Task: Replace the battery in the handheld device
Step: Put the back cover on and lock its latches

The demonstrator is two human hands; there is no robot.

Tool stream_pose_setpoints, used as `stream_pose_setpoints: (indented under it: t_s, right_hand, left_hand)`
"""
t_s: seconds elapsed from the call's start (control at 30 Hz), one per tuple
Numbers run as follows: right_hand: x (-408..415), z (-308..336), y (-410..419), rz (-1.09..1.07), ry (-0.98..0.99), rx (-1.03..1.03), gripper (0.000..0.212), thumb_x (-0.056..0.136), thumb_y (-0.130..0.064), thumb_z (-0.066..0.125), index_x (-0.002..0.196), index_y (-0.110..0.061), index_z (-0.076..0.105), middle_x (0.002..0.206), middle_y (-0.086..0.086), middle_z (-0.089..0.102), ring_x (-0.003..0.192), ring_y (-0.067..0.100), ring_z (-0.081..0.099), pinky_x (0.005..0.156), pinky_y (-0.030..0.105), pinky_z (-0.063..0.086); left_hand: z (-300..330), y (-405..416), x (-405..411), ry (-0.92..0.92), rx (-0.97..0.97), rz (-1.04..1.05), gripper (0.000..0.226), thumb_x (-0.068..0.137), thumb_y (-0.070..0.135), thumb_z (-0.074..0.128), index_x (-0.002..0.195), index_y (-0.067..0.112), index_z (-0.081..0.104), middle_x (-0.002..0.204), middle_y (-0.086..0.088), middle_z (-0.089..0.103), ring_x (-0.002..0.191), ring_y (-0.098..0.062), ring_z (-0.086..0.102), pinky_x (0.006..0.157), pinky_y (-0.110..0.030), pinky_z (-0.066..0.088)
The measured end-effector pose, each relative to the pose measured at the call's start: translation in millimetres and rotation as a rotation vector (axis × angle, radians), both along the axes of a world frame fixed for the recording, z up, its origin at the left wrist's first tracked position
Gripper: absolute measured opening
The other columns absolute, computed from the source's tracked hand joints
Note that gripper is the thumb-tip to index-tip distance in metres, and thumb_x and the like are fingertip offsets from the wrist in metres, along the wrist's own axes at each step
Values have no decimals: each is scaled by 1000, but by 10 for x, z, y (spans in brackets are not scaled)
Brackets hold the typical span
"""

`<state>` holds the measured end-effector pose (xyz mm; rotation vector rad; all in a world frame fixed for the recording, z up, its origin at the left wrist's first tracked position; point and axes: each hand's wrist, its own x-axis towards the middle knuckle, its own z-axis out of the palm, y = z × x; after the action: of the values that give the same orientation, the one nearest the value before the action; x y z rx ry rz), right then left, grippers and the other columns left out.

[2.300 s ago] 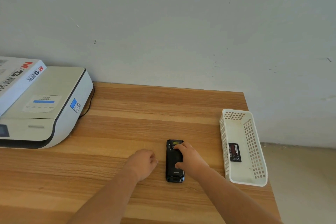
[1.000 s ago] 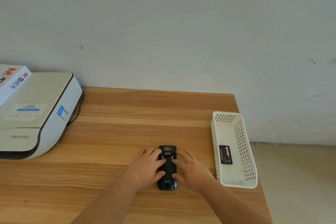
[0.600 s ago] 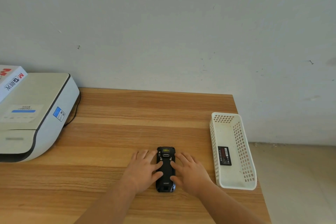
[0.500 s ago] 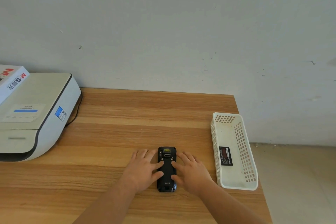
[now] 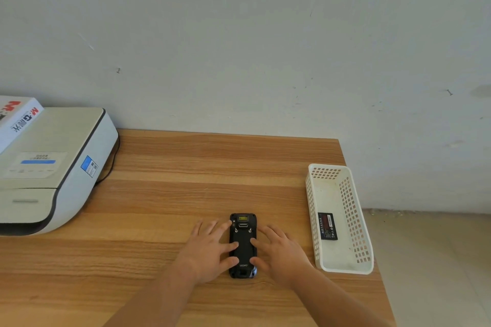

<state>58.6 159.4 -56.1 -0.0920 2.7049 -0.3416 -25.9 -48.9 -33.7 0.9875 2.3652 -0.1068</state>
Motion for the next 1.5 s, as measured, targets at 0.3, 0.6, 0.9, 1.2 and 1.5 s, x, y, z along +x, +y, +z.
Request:
stream_pose_setpoints:
  t_s: [0.3, 0.6, 0.9, 1.2, 1.5]
  right_hand:
    - [-296, -5, -58, -196, 88, -113, 41, 97, -41, 50, 136, -31, 46, 140, -9, 42, 128, 13, 37, 105, 33, 39]
    - [-439, -65, -12, -114, 87, -99, 38, 94, -38, 55, 130, -29, 50, 137, -8, 41, 124, 13, 38, 100, 32, 41]
    - [-467, -51, 5, -64, 88, -75, 38, 93, -42, 55, 127, -28, 52, 134, -6, 41, 121, 15, 39, 98, 34, 42]
    - [-563, -10, 0, -8, 51, -27, 35, 92, -41, 59, 122, -25, 53, 129, -2, 43, 120, 18, 40, 93, 36, 45]
    - [-630, 0, -18, 19, 29, 41, 35, 91, -41, 59, 120, -23, 54, 126, 0, 46, 121, 20, 40, 95, 37, 40]
  left_hand:
    - [-18, 231, -163, 84, 164, 171, 48, 99, 44, 44, 146, 32, 36, 154, 4, 32, 143, -17, 24, 118, -42, 19]
    - [-130, 320, -284, 77, 208, 194, 40, 93, 43, 58, 130, 31, 54, 131, 7, 48, 128, -15, 38, 112, -39, 30]
    - [-169, 328, -337, 83, 214, 153, 33, 90, 41, 62, 121, 31, 58, 123, 9, 52, 123, -14, 41, 108, -36, 31]
    - [-121, 377, -414, 108, 153, 65, 33, 90, 42, 63, 120, 28, 59, 118, 7, 54, 119, -15, 43, 104, -37, 32]
    - [-84, 443, -404, 87, 123, 109, 26, 89, 38, 65, 112, 27, 60, 113, 8, 61, 115, -16, 45, 106, -41, 32]
